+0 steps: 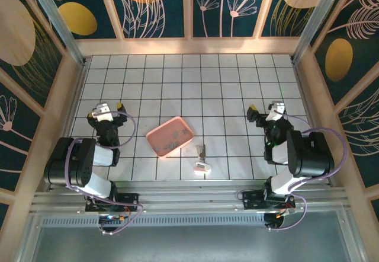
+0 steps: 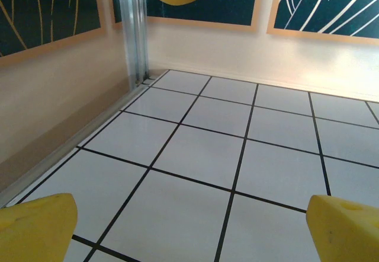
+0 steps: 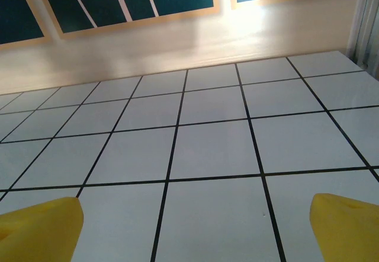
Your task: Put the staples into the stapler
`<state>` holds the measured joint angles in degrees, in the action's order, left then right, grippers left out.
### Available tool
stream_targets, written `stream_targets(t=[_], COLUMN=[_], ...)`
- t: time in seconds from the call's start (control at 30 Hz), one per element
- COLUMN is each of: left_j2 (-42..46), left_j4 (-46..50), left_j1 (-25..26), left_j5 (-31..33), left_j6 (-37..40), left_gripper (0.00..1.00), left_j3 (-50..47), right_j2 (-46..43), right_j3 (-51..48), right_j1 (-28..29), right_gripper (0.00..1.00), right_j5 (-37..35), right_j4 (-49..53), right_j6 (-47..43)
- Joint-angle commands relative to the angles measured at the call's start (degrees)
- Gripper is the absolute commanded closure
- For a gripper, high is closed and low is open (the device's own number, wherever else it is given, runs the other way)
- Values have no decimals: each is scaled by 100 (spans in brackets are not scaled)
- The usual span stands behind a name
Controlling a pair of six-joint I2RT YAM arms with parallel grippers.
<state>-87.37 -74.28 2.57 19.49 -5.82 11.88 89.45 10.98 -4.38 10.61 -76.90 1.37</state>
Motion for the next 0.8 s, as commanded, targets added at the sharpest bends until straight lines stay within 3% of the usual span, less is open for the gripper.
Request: stream_targets(t=[0.0, 0.77], left_j2=[32, 32], left_j4=[-81, -71], left_j1=[-37, -33], left_j5=[-43, -46], left_j6=[-68, -77], left_gripper=[1, 1], left_j3=[51, 56], right_j2=[27, 28], right_j3=[62, 105], right_j1=[26, 30], right_gripper=[1, 1], right_j5=[90, -95], right_j4=[-110, -42], right_j6=[-136, -66])
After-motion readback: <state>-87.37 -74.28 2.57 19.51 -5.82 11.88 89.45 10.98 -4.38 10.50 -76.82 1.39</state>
